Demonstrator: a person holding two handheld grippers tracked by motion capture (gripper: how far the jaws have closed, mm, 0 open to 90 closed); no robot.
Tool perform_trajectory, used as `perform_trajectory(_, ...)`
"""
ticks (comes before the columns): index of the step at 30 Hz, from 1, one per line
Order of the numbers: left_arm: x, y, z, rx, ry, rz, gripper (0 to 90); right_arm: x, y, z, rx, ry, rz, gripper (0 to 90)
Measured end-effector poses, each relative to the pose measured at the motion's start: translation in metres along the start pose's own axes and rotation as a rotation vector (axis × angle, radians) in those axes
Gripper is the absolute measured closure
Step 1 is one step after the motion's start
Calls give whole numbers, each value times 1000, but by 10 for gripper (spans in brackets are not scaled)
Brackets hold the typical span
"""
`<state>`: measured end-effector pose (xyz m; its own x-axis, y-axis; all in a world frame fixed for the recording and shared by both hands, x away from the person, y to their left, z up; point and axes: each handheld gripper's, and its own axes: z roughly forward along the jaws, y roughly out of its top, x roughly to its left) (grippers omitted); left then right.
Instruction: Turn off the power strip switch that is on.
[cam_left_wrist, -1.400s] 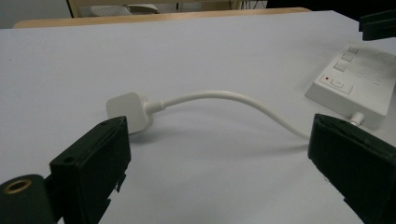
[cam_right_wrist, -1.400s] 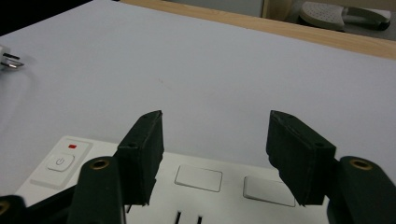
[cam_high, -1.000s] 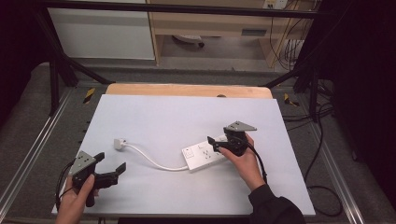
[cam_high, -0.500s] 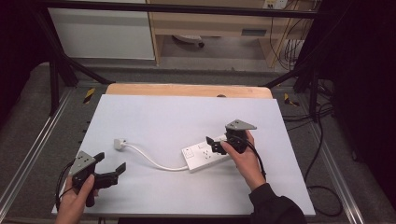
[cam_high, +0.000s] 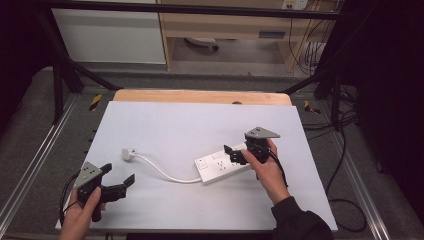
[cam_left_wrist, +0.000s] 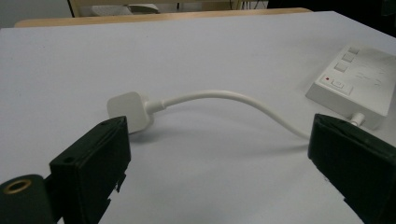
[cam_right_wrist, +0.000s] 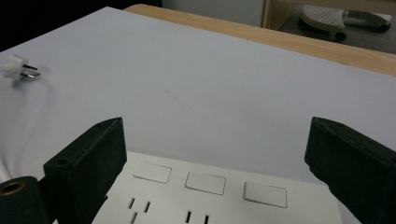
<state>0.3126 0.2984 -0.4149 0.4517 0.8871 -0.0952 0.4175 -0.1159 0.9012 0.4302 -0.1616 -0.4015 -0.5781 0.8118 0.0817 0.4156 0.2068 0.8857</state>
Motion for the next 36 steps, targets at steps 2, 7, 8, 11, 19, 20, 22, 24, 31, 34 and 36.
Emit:
perform_trajectory(2, 0, 0, 0, -1, 2, 0, 58, -1, 1, -4, -7, 0, -3, 60)
perform_trajectory(7, 0, 0, 0, -1, 3, -1, 57, -4, 2, -14, -28, -3, -18, 63)
perform_trajectory(8, 0, 0, 0, -1, 2, -2, 58, -5, 2, -16, -32, -6, -20, 66)
perform_trajectory(11, 0, 0, 0, 0, 2, -1, 57, -9, 2, -22, -46, -7, -14, 75)
perform_trajectory(19, 0, 0, 0, -1, 1, -2, 57, -19, 1, -43, -72, -28, -4, 57)
perform_trajectory(20, 0, 0, 0, -1, 1, -2, 57, -21, 1, -45, -76, -32, -2, 54)
perform_trajectory(22, 0, 0, 0, 1, -1, 2, 57, -23, 0, -51, -83, -42, 4, 43)
perform_trajectory(24, 0, 0, 0, 0, 1, -1, 58, -26, -1, -56, -90, -53, 11, 38)
perform_trajectory(31, 0, 0, 0, 1, 0, 1, 57, -34, -8, -73, -111, -71, 22, 43)
perform_trajectory(34, 0, 0, 0, 0, 1, 1, 57, -37, -11, -80, -123, -79, 29, 45)
perform_trajectory(36, 0, 0, 0, 1, 1, 0, 57, -38, -13, -85, -129, -87, 31, 46)
